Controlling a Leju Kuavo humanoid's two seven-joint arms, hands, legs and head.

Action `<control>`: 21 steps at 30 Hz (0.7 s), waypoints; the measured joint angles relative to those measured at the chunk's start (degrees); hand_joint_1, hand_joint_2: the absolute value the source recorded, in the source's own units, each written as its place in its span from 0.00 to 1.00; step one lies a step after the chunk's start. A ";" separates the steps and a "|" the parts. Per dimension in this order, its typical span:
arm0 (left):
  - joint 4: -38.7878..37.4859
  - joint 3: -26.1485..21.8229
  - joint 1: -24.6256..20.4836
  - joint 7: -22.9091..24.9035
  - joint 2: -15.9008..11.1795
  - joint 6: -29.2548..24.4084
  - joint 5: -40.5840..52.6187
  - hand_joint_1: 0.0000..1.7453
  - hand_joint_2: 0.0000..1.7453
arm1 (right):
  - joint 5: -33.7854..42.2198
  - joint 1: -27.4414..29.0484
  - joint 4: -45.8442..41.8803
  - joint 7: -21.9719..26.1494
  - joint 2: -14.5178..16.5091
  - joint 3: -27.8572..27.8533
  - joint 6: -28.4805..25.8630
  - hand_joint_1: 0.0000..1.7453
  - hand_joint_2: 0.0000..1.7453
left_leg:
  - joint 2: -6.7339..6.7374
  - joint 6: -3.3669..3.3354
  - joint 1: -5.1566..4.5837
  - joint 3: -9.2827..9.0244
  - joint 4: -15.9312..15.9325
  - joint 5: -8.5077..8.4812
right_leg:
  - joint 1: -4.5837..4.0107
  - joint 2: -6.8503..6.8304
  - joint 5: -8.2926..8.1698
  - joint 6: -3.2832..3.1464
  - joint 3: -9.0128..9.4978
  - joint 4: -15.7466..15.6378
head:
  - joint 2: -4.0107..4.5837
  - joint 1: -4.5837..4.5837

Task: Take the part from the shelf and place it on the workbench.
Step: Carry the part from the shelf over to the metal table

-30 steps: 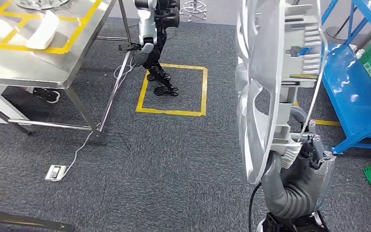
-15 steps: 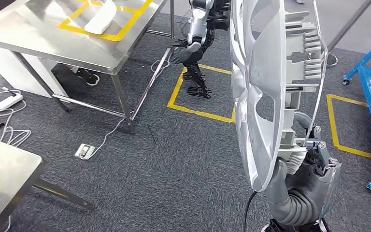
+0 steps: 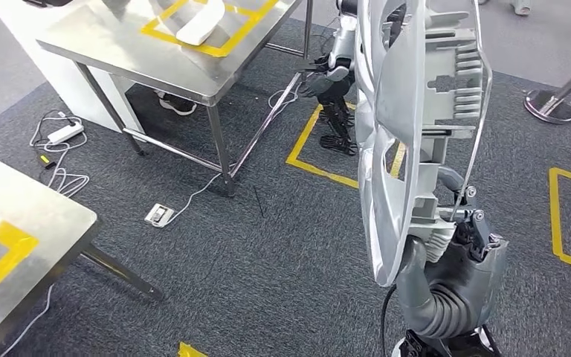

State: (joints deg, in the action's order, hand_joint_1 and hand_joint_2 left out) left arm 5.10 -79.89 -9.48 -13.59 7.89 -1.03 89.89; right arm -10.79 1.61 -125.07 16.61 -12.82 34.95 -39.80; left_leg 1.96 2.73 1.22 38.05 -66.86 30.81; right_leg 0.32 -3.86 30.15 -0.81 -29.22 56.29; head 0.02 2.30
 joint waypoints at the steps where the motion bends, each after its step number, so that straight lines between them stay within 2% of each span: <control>1: 0.00 0.00 -0.04 0.01 -0.01 0.01 0.01 0.00 1.00 | 0.01 -0.03 0.00 -0.01 0.00 0.02 0.00 1.00 1.00 | 1.68 -0.08 -0.09 -1.92 3.38 -1.15 | -0.07 -0.45 0.35 0.40 -0.05 0.44 | 0.00 -0.17; 2: 0.00 0.00 -0.07 0.03 0.01 0.03 0.01 0.00 1.00 | 0.01 -0.07 -0.01 -0.01 0.00 0.04 0.00 1.00 1.00 | 3.02 -0.46 -0.22 -3.15 5.70 -1.74 | -0.17 -0.82 0.67 0.75 -0.09 0.87 | 0.00 -0.25; 3: -0.01 0.00 -0.09 0.08 0.02 0.08 0.01 0.00 1.00 | 0.01 -0.11 -0.01 -0.02 -0.01 0.08 0.00 1.00 1.00 | 3.92 -0.96 -0.42 -3.58 6.72 -1.77 | -0.30 -1.18 0.89 1.02 -0.13 1.18 | 0.00 -0.17; 4: -0.01 0.00 -0.09 0.12 0.02 0.12 0.01 0.00 1.00 | -0.01 -0.15 -0.02 -0.02 -0.01 0.13 0.01 1.00 1.00 | 3.85 -1.59 -0.61 -3.43 6.70 -1.73 | -0.36 -1.52 0.97 1.24 -0.15 1.32 | 0.00 -0.05; 6: -0.01 0.00 -0.12 0.18 -0.08 0.17 0.01 0.00 1.00 | -0.02 -0.21 -0.02 -0.02 -0.01 0.22 0.02 1.00 1.00 | 2.43 -2.47 -0.68 -3.18 6.80 -1.93 | -0.12 -2.03 1.28 1.70 -0.12 1.46 | 0.00 0.29; 8: 0.01 0.00 -0.26 0.15 -0.10 0.17 0.01 0.00 1.00 | -0.03 -0.21 -0.03 -0.02 -0.02 0.25 0.01 1.00 1.00 | 0.89 -3.17 -0.55 -3.14 6.95 -2.24 | 0.22 -0.20 3.46 2.17 -1.07 4.00 | 0.00 0.64; 10: 0.01 0.00 -0.36 0.05 -0.05 0.17 0.01 0.00 1.00 | -0.03 -0.15 -0.03 -0.02 -0.03 0.23 -0.02 1.00 1.00 | -0.73 -3.64 -0.61 -3.04 6.97 -2.47 | 0.38 2.52 7.33 2.35 -4.07 11.04 | 0.00 1.34; 11: 0.01 0.00 -0.38 -0.01 -0.02 0.17 0.01 0.00 1.00 | -0.02 -0.11 -0.02 -0.02 -0.03 0.23 -0.04 1.00 1.00 | -1.59 -3.78 -0.71 -2.99 6.96 -2.55 | 0.36 3.17 8.82 2.31 -5.83 14.91 | 0.00 1.66; 12: 0.00 0.00 -0.37 -0.07 0.00 0.17 0.01 0.00 1.00 | -0.01 -0.08 -0.01 -0.02 -0.03 0.23 -0.05 1.00 1.00 | -2.47 -3.89 -0.84 -2.98 6.96 -2.62 | 0.30 3.46 9.35 2.16 -7.09 17.48 | 0.00 1.92; 13: -0.01 0.00 -0.36 -0.10 0.02 0.17 0.01 0.00 1.00 | 0.01 -0.06 -0.01 -0.02 -0.03 0.23 -0.06 1.00 1.00 | -3.38 -3.99 -0.99 -3.00 6.96 -2.69 | 0.22 3.65 8.68 1.86 -7.49 17.97 | 0.00 2.15; 14: -0.01 0.00 -0.34 -0.11 0.03 0.17 0.01 0.00 1.00 | 0.01 -0.05 -0.01 -0.02 -0.03 0.23 -0.07 1.00 1.00 | -4.31 -4.06 -1.12 -3.03 6.96 -2.76 | 0.12 3.92 6.93 1.41 -6.88 16.20 | 0.00 2.38; 15: 0.00 0.00 -0.33 -0.12 0.05 0.17 0.01 0.00 1.00 | 0.01 -0.05 -0.01 -0.02 -0.03 0.23 -0.07 1.00 1.00 | -5.20 -4.12 -1.21 -3.06 6.96 -2.84 | -0.06 4.56 4.53 0.82 -5.44 12.59 | 0.00 2.53; 17: 0.01 0.00 -0.36 -0.14 0.25 0.17 0.01 0.00 1.00 | 0.00 -0.07 -0.03 -0.01 -0.03 0.23 -0.07 1.00 1.00 | -6.82 -3.98 -1.18 -2.93 6.96 -3.12 | -0.34 7.28 1.21 -0.42 -2.42 5.20 | 0.00 2.43; 18: 0.01 0.00 -0.37 -0.15 0.39 0.17 0.01 0.00 1.00 | 0.00 -0.10 -0.04 -0.01 -0.03 0.23 -0.07 1.00 1.00 | -7.48 -3.74 -1.02 -2.71 6.95 -3.31 | -0.51 8.34 0.59 -0.80 -1.55 3.04 | 0.00 2.38; 19: 0.01 0.00 -0.35 -0.11 0.51 0.17 0.01 0.00 1.00 | 0.01 -0.15 -0.04 0.00 -0.03 0.23 -0.07 1.00 1.00 | -8.15 -3.38 -0.81 -2.44 7.00 -3.55 | -0.62 8.84 0.61 -1.00 -1.26 2.19 | 0.00 2.43; 20: 0.01 0.00 -0.29 -0.08 0.56 0.17 0.01 0.00 1.00 | 0.01 -0.23 -0.05 0.00 -0.03 0.23 -0.07 1.00 1.00 | -8.80 -2.97 -0.64 -2.20 7.11 -3.81 | -0.75 8.41 0.41 -1.01 -1.16 1.79 | 0.00 2.59; 21: 0.00 0.00 -0.19 -0.02 0.59 0.17 0.02 0.00 1.00 | 0.02 -0.36 -0.04 0.00 -0.03 0.24 -0.07 1.00 1.00 | -8.82 -2.68 -0.56 -1.99 7.13 -3.91 | -0.66 7.73 0.10 -0.96 -0.98 1.25 | 0.00 2.78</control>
State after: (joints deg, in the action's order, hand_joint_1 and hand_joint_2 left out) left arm 5.10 -79.89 -9.67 -13.62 8.48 -0.85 89.91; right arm -10.77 1.25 -125.11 16.61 -12.85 35.20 -39.87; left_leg -6.86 0.05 0.65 36.06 -59.73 26.90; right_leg -0.34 3.86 30.25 -1.77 -30.20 57.54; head 0.02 5.08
